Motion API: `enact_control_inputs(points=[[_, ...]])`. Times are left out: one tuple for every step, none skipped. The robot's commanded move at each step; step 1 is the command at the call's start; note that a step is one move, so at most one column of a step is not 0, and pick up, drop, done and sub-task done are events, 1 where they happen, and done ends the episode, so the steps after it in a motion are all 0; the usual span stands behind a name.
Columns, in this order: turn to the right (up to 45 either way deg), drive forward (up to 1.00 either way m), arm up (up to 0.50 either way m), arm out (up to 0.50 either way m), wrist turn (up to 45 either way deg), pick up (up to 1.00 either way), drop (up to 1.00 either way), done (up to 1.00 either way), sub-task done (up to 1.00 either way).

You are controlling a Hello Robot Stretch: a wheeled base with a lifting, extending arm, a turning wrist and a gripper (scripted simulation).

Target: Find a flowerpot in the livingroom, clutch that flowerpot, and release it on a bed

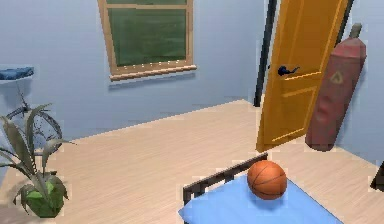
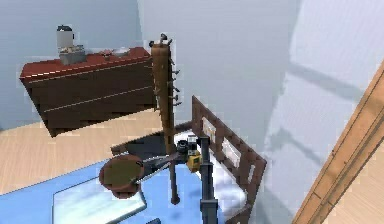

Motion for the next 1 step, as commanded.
enact_control_inputs(points=[[0.0, 0.0, -0.32, 0.0, 0.0, 0.0, 0.0, 0.0, 0.0]])
